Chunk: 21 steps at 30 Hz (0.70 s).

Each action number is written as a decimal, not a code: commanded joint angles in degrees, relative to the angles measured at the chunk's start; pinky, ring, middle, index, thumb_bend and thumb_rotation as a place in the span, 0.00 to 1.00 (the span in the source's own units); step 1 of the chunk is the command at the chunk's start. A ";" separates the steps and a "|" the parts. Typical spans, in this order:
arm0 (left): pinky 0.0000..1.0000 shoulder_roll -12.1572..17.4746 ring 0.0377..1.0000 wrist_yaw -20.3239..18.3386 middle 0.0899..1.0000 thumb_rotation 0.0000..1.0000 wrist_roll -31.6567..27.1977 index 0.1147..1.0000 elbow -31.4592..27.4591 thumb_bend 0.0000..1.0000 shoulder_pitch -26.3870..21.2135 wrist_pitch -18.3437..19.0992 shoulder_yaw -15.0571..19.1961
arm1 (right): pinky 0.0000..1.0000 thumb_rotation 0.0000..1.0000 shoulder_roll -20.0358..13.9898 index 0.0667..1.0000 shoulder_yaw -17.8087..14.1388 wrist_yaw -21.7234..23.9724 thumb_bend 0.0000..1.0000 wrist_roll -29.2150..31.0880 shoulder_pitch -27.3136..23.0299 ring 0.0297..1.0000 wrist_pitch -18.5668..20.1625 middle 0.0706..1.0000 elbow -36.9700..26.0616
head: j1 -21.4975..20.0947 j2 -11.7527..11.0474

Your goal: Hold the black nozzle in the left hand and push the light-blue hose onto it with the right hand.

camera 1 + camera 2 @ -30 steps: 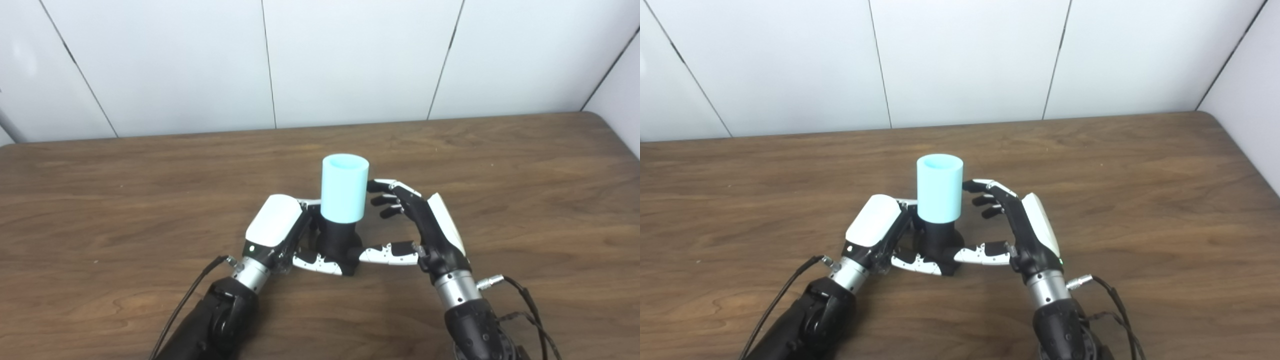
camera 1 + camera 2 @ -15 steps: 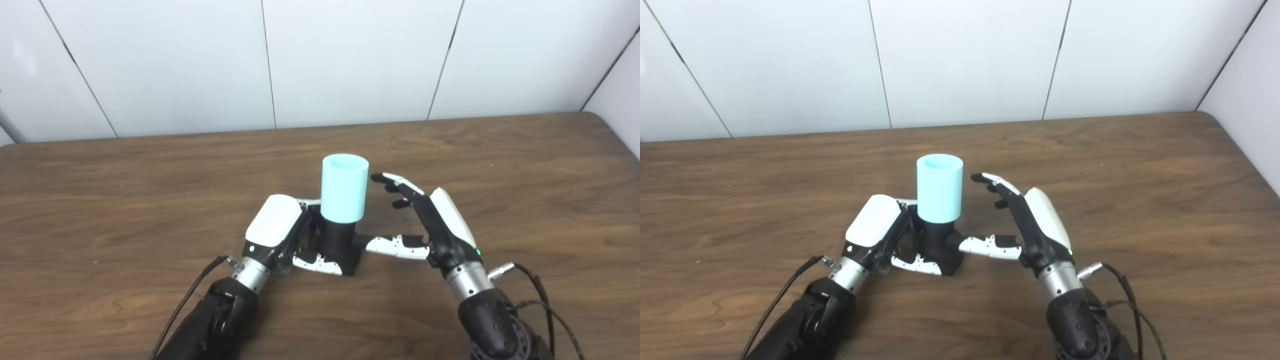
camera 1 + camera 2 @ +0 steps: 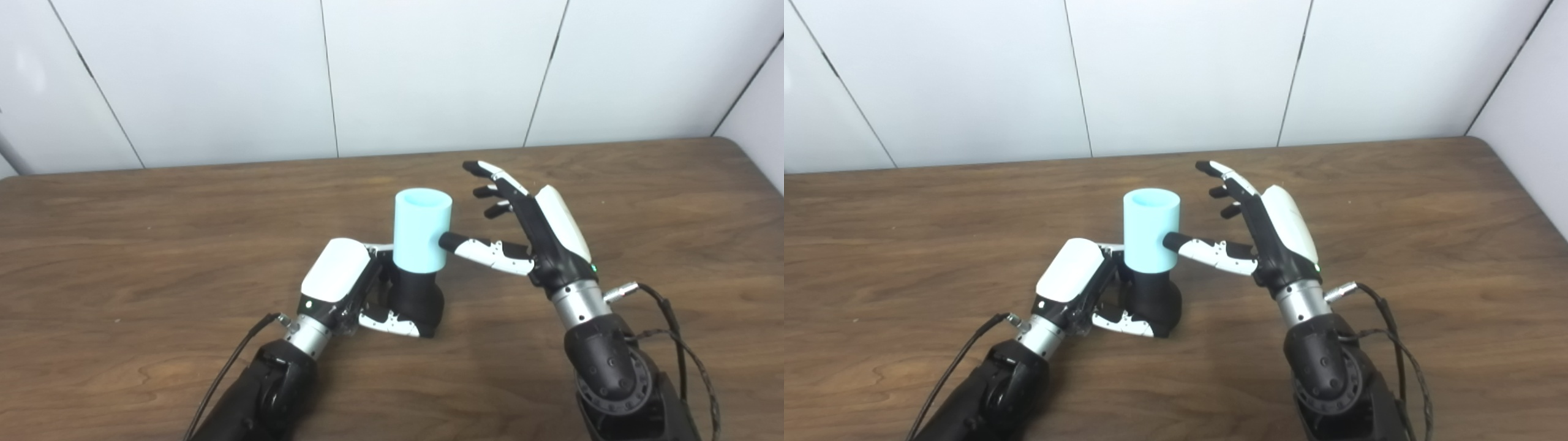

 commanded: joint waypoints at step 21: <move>0.35 0.19 0.43 -2.78 0.41 0.00 0.69 0.44 6.70 0.48 7.30 1.53 -2.64 | 0.74 0.73 -4.55 0.86 0.75 13.84 0.73 -2.92 -6.34 0.87 -0.09 0.85 -14.36 | 0.11 0.00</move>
